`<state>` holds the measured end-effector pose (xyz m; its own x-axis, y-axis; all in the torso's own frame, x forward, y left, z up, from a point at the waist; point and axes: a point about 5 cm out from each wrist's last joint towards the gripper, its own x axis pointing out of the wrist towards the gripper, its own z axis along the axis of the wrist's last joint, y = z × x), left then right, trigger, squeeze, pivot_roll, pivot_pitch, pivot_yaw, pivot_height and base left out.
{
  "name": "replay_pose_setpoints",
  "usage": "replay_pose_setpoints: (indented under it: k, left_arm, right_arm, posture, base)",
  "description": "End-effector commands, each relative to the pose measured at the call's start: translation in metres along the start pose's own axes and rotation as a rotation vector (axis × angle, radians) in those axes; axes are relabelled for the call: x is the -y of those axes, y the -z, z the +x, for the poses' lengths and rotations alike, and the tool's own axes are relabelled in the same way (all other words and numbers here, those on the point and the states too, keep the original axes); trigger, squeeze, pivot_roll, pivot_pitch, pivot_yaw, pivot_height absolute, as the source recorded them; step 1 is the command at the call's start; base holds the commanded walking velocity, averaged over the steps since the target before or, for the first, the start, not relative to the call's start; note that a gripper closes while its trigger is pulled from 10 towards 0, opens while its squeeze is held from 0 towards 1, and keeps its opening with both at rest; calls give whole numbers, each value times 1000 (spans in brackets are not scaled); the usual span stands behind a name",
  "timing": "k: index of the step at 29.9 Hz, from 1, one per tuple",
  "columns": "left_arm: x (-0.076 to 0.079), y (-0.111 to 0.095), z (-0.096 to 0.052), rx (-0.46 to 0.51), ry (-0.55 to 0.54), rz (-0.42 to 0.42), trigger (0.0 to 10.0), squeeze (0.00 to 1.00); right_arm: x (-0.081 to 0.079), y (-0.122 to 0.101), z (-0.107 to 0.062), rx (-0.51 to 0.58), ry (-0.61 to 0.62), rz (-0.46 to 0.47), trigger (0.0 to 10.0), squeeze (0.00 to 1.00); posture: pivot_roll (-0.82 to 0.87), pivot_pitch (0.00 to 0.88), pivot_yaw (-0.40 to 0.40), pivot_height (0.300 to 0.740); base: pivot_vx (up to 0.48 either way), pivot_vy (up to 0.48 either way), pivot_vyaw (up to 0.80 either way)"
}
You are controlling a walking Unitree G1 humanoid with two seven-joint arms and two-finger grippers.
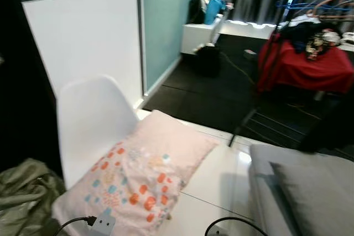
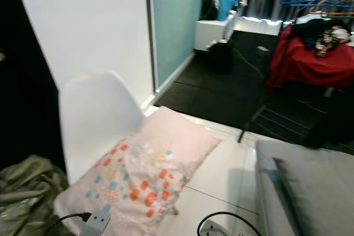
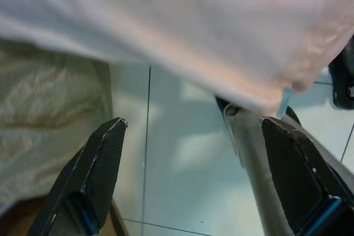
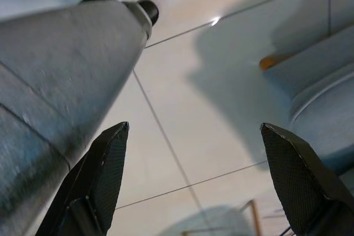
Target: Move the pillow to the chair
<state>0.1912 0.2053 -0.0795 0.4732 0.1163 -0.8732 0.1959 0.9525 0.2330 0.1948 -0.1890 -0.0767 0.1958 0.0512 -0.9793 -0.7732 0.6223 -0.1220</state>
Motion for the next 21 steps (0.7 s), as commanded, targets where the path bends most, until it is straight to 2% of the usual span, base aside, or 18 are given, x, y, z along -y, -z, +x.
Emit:
replay_pose_setpoints:
  k: [1,6,14,21]
  left_arm:
    - [0,-7,0,30,3,-16,10000,0]
    - [1,-7,0,42,9,-35,10000,0]
    - [2,-9,0,57,30,-56,10000,0]
    - [3,-9,0,55,44,-63,10000,0]
  right_arm:
    - [1,1,0,-5,1,3,10000,0]
    - [1,1,0,-3,1,3,10000,0]
    - [2,-1,0,51,28,51,10000,0]
    - [4,-1,-1,60,54,65,10000,0]
  posture:
    - [-89,0,-88,740]
    - [-90,0,-88,740]
    - [-92,0,-89,740]
    - [-96,0,-90,740]
  base:
    - [0,0,0]
    - [0,0,0]
    - [0,0,0]
    - [0,-376,0]
